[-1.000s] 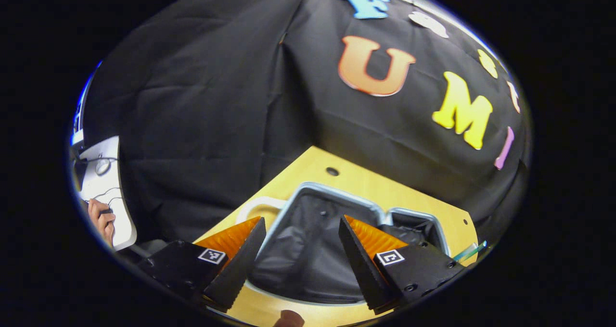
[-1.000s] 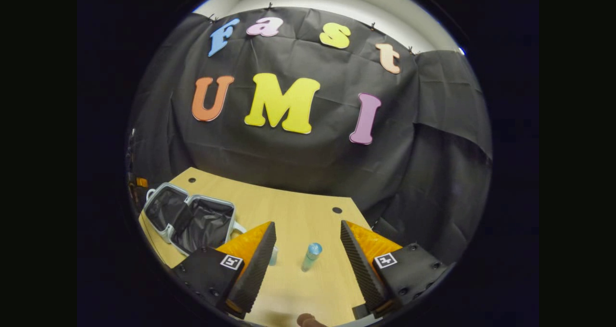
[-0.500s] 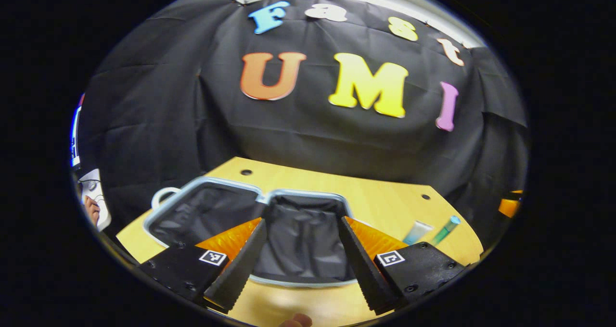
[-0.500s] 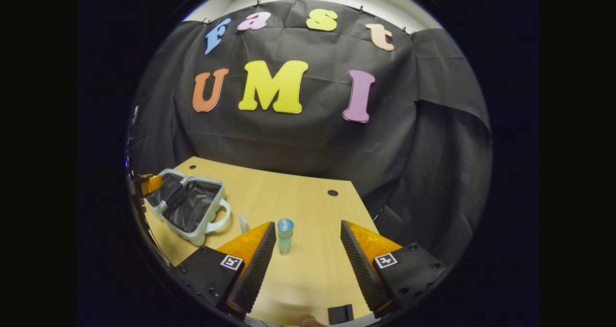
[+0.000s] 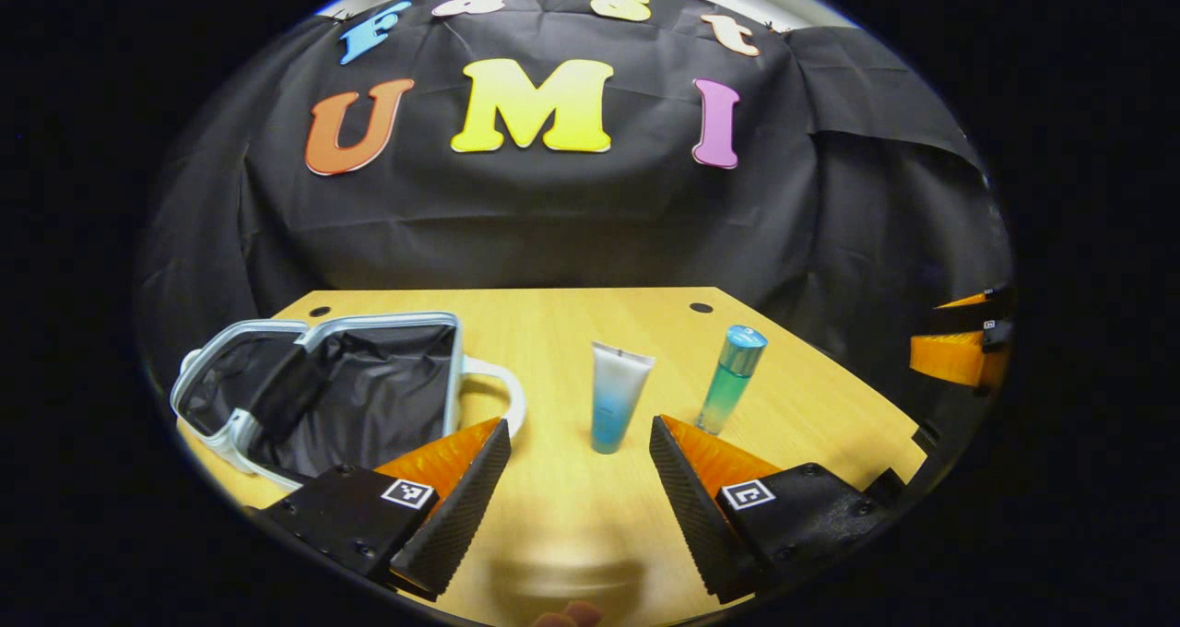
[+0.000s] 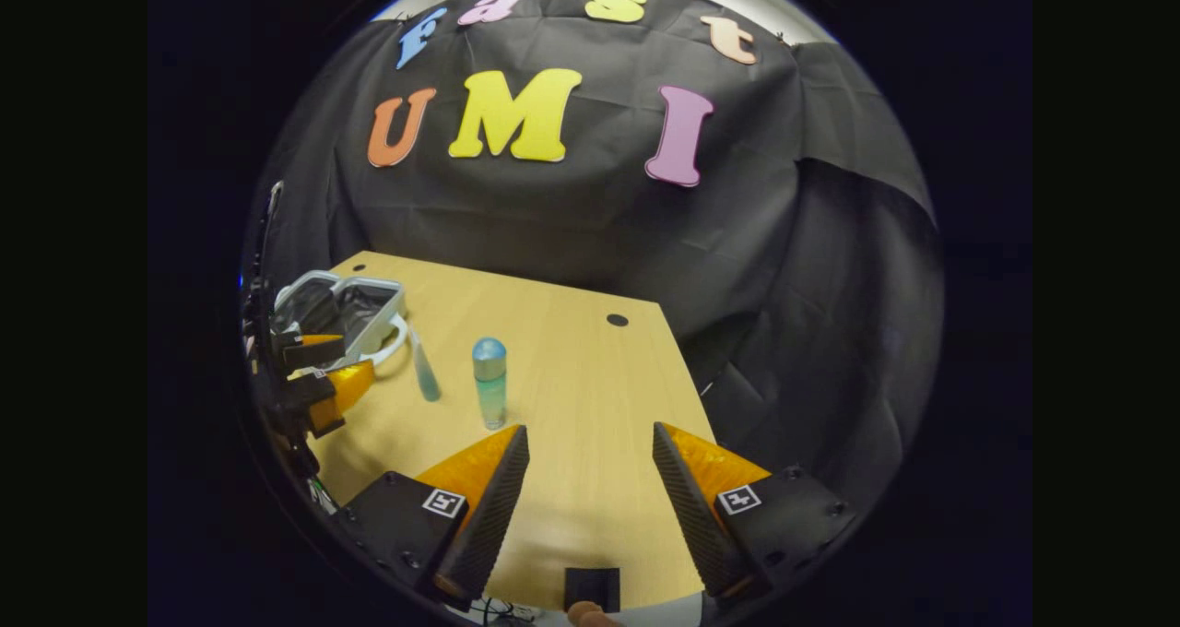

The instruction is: First open the suitcase, pack the skin care products into it, and then close the suitcase.

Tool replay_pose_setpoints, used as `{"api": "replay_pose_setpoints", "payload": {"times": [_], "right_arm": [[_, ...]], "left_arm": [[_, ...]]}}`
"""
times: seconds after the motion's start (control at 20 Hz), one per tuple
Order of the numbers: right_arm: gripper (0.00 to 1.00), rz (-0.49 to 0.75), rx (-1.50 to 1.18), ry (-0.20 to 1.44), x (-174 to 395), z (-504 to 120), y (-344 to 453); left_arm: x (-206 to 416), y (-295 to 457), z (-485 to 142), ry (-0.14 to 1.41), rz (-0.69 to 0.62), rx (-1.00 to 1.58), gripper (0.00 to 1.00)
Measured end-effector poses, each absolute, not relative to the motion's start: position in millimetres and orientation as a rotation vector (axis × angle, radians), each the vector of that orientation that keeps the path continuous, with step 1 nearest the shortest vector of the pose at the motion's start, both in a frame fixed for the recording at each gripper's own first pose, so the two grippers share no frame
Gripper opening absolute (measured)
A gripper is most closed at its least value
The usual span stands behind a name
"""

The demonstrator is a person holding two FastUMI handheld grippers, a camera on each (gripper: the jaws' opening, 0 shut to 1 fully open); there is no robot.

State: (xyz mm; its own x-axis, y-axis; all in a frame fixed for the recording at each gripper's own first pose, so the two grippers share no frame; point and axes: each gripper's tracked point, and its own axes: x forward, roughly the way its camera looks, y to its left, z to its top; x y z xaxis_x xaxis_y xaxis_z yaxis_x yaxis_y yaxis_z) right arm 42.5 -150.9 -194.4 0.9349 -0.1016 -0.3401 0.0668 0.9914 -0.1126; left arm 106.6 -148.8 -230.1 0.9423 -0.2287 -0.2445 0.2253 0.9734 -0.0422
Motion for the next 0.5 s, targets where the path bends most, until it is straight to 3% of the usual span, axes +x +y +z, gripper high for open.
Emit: {"api": "replay_pose_setpoints", "payload": {"times": [0.5], "right_arm": [[0.8, -0.137, -0.092, 0.406, 59, -218, -175]], "left_arm": [[181, -181, -290, 0.349, -0.223, -0.002, 0.97]]}}
